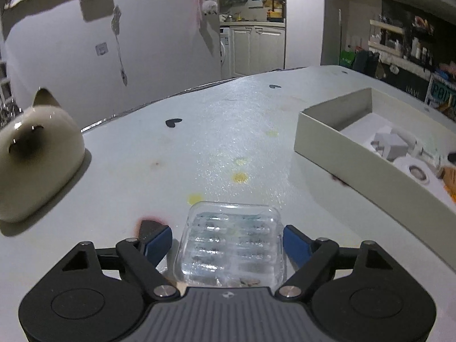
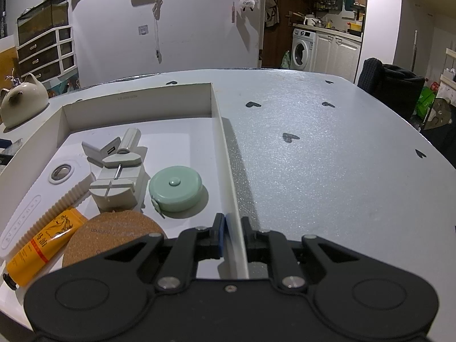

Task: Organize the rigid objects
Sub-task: 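Move the left tool to the clear plastic case and grasp it, then carry the clear plastic case into the box and release it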

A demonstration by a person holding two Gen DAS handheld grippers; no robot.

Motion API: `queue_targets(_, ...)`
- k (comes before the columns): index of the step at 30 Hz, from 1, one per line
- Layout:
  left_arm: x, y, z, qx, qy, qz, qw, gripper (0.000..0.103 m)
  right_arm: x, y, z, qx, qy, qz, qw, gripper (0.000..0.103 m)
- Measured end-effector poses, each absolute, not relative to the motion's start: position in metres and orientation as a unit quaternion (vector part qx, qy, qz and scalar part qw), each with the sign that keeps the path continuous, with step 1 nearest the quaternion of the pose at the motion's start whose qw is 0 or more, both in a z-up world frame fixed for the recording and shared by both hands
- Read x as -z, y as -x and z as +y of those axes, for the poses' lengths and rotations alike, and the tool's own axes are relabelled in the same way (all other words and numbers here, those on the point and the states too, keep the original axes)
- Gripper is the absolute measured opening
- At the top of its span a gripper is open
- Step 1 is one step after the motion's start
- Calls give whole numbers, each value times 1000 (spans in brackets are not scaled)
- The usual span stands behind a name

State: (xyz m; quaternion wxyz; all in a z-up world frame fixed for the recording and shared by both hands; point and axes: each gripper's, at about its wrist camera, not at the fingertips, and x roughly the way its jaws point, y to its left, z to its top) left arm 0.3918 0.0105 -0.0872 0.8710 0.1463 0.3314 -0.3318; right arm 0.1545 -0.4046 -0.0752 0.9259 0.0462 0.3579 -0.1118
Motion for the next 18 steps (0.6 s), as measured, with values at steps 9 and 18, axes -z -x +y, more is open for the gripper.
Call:
queue_targets(9,80,-381,5,295,-145,318,889,75,75,-154,-405,111,-46,358,926,13)
queue_targets(18,29,-351,-25,313,-107,274,903,75,75,-154,-404,109,-45,356,927,13)
